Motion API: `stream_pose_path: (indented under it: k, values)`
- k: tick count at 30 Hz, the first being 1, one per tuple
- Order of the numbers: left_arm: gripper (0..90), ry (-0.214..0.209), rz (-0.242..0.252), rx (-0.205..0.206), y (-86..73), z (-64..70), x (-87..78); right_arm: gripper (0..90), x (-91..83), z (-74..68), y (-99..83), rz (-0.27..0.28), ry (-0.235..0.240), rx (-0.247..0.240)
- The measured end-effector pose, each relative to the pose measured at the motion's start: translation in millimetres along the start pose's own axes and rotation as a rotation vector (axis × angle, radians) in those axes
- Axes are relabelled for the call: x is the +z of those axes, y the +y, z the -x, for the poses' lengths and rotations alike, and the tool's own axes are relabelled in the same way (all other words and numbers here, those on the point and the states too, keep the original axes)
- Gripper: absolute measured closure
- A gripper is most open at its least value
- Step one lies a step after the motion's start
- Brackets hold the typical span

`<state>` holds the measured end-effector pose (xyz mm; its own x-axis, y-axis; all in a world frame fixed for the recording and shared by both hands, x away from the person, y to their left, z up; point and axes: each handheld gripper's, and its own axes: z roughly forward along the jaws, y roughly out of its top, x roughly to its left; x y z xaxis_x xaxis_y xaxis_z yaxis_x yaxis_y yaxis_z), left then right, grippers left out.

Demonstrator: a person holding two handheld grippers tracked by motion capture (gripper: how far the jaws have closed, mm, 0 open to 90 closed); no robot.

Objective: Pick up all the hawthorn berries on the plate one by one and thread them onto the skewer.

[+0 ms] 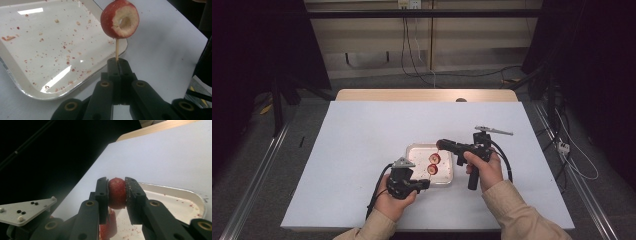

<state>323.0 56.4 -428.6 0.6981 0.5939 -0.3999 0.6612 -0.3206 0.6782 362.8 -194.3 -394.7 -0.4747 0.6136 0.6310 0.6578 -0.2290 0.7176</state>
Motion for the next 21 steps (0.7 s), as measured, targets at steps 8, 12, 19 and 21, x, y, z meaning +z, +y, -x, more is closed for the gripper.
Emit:
stream_pose_path:
  k: [8, 12, 19, 21]
  values:
    - [90.0, 0.028, 0.000, 0.007, -0.2, 0.2, 2.8, 74.6, 0.0, -1.2, -2.0, -0.005, 0.021, -0.008]
    - [90.0, 0.013, -0.007, 0.008, -1.1, -0.1, 2.7, 74.6, 0.6, -6.1, -2.4, -0.013, 0.016, -0.034]
    - [90.0, 0.012, 0.006, 0.021, 0.4, 5.6, 3.1, 74.1, 0.2, -2.2, -1.7, 0.007, -0.001, -0.030]
    - [90.0, 0.001, -0.010, 0.030, 1.7, 4.6, 1.8, 73.1, 1.6, -1.7, -2.6, 0.024, -0.004, -0.008]
